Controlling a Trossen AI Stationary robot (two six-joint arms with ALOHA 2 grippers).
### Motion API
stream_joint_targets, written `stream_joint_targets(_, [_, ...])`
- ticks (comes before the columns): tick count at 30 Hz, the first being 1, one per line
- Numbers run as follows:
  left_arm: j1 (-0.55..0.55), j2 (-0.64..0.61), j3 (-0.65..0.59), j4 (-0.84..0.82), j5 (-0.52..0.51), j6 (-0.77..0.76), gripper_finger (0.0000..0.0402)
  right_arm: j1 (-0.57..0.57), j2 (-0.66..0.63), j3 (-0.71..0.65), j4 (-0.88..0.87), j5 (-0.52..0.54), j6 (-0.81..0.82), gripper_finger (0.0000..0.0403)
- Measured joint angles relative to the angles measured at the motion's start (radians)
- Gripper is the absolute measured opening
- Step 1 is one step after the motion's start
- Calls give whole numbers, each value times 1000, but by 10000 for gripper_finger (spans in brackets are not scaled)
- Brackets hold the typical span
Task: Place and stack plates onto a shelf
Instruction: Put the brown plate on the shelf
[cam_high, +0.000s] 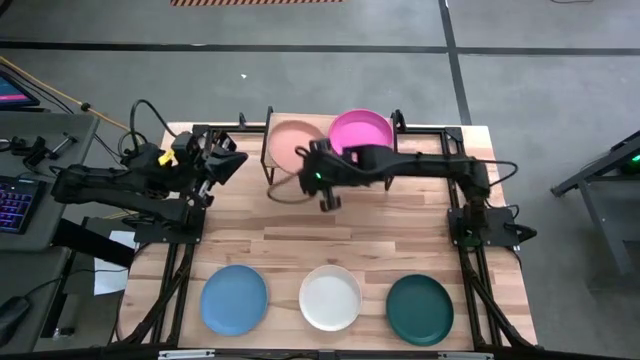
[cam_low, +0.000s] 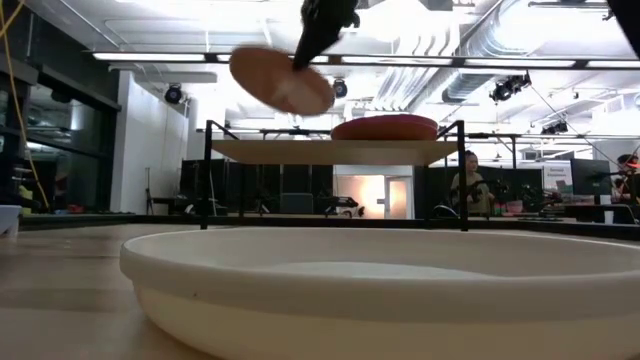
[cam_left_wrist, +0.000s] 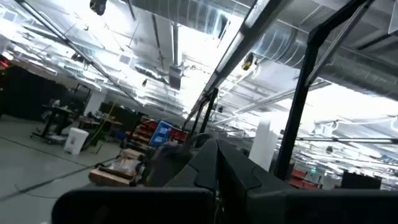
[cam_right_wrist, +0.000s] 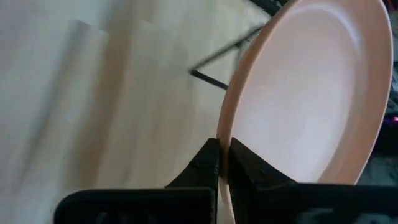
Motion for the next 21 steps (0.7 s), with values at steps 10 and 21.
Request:
stream_joint_targets(10, [0,9,0,-9,0,-15,0,-144,118,1,143,-1,-23,0])
stream_joint_targets(21, [1,9,0,-18,0,-2,0,-164,135,1,153,-28,-6,0])
